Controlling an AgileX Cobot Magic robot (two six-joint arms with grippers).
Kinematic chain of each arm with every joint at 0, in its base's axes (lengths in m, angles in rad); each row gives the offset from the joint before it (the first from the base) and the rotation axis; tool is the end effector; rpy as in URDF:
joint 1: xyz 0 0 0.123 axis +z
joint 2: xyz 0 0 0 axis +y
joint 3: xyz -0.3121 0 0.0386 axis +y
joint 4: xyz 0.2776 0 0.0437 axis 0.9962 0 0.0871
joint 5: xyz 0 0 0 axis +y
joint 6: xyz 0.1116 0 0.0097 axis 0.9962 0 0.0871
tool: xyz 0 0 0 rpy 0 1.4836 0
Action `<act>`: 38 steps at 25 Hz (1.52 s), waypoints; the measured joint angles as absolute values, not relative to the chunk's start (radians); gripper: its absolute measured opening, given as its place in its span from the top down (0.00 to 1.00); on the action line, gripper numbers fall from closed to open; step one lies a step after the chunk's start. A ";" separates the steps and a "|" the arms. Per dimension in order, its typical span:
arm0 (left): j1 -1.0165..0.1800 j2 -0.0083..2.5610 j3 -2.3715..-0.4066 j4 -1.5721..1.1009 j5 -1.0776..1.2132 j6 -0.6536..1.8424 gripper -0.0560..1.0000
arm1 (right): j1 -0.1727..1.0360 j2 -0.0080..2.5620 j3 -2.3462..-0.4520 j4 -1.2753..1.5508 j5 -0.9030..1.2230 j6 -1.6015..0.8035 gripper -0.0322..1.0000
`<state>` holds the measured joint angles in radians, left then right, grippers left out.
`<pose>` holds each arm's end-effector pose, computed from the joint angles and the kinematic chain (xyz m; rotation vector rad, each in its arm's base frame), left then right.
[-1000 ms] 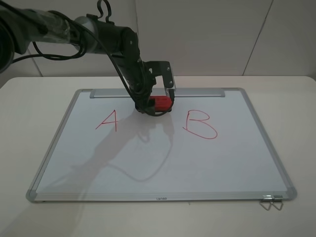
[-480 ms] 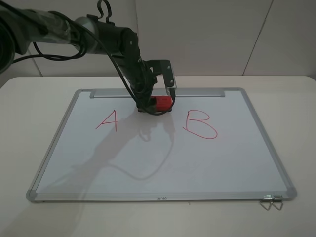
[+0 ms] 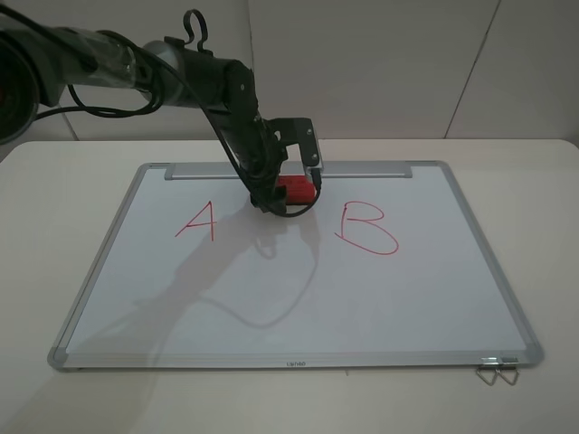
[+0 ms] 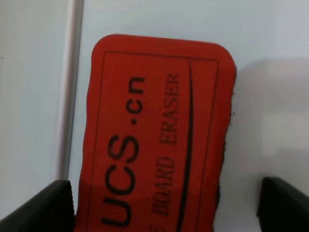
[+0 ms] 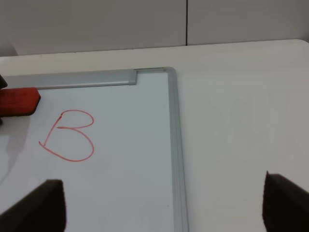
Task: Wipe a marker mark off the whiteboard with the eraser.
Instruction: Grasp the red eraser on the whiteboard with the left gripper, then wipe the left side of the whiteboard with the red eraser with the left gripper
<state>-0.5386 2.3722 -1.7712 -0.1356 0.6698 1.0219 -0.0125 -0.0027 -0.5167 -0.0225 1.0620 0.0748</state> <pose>0.4650 -0.2888 0.0883 1.8391 2.0332 -0.0113 0.0076 -0.0023 0.2872 0.0897 2.0240 0.0125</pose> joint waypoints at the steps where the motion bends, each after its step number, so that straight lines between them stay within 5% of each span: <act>1: -0.538 2.372 -1.771 -0.136 0.670 1.022 0.26 | -0.012 -0.003 -0.517 -0.022 1.062 0.075 0.27; 5: -0.538 2.372 -1.771 -0.133 0.662 1.022 0.43 | -0.012 -0.003 -0.517 -0.022 1.062 0.075 0.27; 18: -0.538 2.372 -1.771 -0.135 0.663 0.970 0.43 | -0.012 -0.003 -0.517 -0.022 1.062 0.075 0.27; 38: -0.535 2.221 -1.769 0.031 1.016 0.019 0.43 | -0.012 -0.003 -0.517 -0.022 1.062 0.075 0.27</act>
<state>-0.5351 2.2205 -1.7693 0.0308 1.0162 0.0191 -0.0125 -0.0027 -0.5167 -0.0221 1.0620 0.0748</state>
